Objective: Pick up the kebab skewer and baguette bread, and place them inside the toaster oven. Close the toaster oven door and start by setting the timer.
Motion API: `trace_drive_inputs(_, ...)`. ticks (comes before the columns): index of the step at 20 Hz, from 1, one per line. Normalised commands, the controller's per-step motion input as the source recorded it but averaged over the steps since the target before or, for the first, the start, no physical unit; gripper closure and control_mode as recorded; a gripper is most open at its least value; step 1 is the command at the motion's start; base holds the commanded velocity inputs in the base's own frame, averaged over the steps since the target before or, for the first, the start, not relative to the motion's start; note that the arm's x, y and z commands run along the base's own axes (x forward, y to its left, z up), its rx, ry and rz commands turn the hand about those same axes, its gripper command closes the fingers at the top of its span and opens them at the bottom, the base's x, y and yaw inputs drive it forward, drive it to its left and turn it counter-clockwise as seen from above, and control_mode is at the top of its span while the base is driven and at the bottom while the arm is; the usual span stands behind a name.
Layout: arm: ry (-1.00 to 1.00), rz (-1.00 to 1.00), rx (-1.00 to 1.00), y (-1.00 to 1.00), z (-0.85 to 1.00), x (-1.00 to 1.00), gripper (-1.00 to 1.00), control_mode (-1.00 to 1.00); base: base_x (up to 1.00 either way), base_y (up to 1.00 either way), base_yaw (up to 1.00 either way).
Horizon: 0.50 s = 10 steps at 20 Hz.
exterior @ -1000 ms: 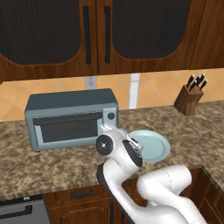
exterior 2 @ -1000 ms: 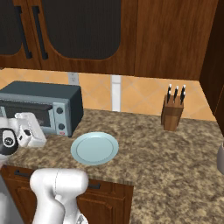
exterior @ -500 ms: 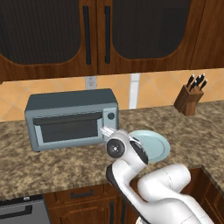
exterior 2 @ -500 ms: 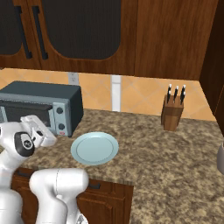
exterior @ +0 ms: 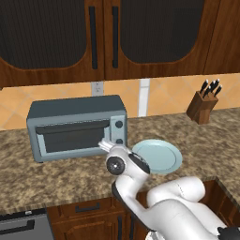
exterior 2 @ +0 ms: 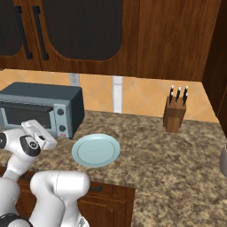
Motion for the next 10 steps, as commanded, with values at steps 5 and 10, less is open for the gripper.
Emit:
trace_drive_inputs(5,0.00,0.00,0.00,-0.05,-0.03,0.19,-1.00,-1.00,0.00,0.00,0.00)
trace_drive_inputs(10,0.00,0.00,0.00,-0.14,-0.01,0.00,-1.00,-1.00,0.00,0.00,0.00)
